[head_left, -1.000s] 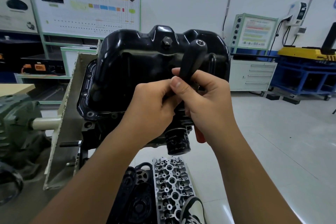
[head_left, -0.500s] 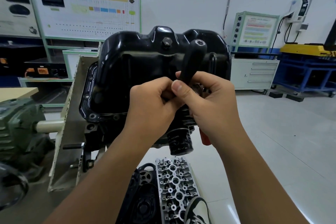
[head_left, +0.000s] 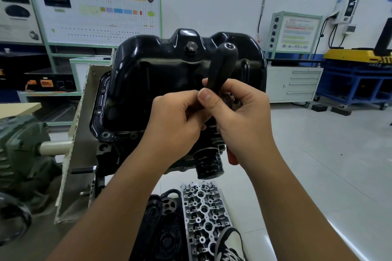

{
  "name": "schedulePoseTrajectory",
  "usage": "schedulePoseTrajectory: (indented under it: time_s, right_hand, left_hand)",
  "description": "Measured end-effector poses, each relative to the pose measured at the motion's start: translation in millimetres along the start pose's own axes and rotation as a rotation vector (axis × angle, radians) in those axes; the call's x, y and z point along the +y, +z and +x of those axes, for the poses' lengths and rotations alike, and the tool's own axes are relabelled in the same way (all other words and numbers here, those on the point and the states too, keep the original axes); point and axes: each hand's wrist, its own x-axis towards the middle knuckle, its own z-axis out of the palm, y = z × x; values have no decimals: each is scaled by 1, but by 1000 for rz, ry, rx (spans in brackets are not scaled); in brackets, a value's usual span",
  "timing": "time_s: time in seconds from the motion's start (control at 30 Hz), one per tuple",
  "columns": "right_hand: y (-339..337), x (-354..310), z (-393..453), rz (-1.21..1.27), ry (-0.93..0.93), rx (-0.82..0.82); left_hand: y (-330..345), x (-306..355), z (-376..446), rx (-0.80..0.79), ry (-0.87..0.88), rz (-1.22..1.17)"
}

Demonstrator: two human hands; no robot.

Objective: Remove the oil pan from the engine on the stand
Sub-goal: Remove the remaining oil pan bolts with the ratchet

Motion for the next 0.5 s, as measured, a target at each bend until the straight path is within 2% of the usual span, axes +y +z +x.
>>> schedulePoseTrajectory:
  time_s: [0.07,0.13,0.23,0.3,0.4,0.5]
  right_hand:
    - [0,1,0,60,38,-48]
    - [1,3,0,104,56,-70]
    - [4,4,-2,70,38,11]
    - [5,5,-2,40,24,54]
    - [5,7,-1,20,36,11]
    - [6,10,-2,55,51,-24]
  left_hand:
    - [-1,-3,0,-39,-16,-22]
    - [0,-4,1,16,-43,-6]
    - [1,-2,0,111,-65,7]
    - [-2,-2,0,70,-51,-2]
    - [-6,-5,2,-62,-32,-35]
    - [-6,-6,1,-8,-55,-33]
